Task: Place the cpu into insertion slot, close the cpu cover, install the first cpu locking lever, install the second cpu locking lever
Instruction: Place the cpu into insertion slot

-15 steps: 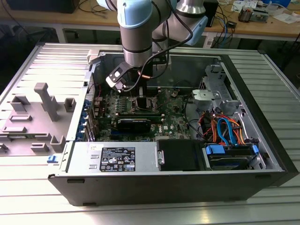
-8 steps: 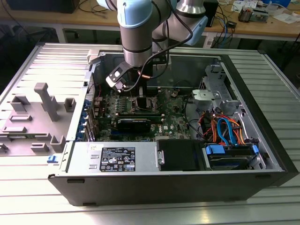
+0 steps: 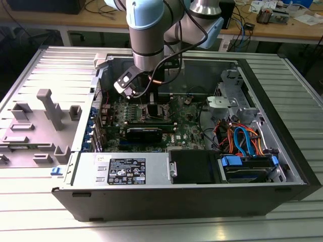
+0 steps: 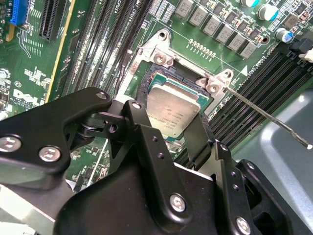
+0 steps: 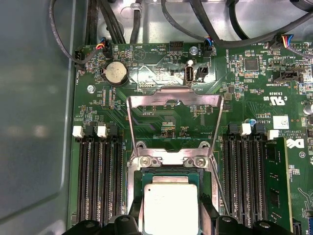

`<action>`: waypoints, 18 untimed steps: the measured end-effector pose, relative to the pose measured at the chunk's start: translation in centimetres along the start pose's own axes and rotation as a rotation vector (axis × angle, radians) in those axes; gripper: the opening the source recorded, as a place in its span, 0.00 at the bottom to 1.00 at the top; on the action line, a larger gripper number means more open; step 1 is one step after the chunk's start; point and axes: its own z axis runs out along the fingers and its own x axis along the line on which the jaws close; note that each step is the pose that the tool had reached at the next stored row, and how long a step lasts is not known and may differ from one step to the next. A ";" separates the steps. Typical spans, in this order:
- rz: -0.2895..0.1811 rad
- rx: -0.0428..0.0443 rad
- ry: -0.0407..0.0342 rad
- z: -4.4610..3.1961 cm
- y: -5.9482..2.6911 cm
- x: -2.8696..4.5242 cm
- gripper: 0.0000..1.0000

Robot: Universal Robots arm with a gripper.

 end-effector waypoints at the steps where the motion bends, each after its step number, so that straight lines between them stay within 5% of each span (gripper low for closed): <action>1: 0.000 0.0001 -0.0001 -0.01 0.00 -0.02 0.54; 18: 0.003 -0.0003 0.0003 0.40 -0.03 -0.14 0.54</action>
